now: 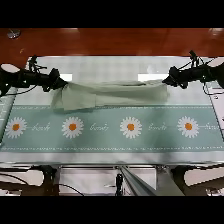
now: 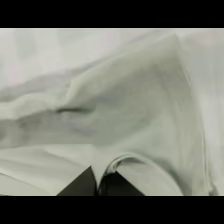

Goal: Fold the shirts.

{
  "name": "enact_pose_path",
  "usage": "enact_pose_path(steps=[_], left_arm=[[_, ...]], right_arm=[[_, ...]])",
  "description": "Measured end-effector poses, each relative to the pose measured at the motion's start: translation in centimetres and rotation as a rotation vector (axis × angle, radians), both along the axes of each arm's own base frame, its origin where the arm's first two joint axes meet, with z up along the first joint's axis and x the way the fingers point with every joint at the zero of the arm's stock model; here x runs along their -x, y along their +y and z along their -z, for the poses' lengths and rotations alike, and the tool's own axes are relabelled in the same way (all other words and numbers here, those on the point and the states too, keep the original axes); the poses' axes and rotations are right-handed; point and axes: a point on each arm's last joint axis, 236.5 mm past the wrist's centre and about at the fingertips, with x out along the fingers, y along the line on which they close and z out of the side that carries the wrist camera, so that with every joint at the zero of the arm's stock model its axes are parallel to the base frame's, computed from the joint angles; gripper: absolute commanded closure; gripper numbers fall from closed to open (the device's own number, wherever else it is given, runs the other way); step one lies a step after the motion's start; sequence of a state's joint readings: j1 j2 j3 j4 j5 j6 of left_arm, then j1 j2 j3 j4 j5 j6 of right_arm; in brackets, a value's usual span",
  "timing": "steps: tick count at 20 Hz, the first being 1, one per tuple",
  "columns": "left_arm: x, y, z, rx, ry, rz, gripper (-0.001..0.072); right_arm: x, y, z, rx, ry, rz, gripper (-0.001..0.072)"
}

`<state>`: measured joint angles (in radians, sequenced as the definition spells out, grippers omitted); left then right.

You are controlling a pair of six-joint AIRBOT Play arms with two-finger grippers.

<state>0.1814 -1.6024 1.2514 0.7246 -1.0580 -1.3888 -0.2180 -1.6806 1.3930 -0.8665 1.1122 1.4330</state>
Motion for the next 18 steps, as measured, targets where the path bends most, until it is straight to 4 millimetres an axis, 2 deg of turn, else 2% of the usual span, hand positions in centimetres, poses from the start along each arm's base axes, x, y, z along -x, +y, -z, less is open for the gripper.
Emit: enact_pose_path(steps=[5,6,7,8,10,12,14,18], left_arm=[[-2.4,-0.3,0.9,0.022,0.025,0.03,0.0686],[-2.6,-0.4,1.1,0.025,0.029,0.033,0.066],[-2.8,-0.4,1.4,0.025,0.032,0.035,0.0405],[-2.9,-0.4,1.6,0.026,0.034,0.037,0.001],[-2.7,-0.5,1.7,0.031,0.046,0.057,0.0009],[-1.8,0.2,1.1,0.027,0.075,0.098,0.0009],[-0.4,3.1,0.7,-0.026,0.139,0.109,0.0009],[2.9,9.5,-1.7,-0.186,0.183,0.059,0.0009]], right_arm=[[-2.0,-0.5,1.9,-0.006,0.015,0.042,0.0681],[-2.4,-0.6,2.1,-0.007,0.014,0.056,0.0596],[-2.6,-0.7,2.3,-0.008,0.014,0.067,0.0229],[-2.8,-0.9,2.5,-0.005,0.011,0.075,0.0089],[-3.2,-1.2,2.4,-0.002,0.0,0.08,0.0092],[-3.5,-2.3,1.8,0.005,-0.013,0.077,0.0092],[-3.1,-4.7,1.4,0.034,-0.006,0.083,0.0092],[-0.4,-9.4,2.4,0.069,0.082,0.097,0.0093]])
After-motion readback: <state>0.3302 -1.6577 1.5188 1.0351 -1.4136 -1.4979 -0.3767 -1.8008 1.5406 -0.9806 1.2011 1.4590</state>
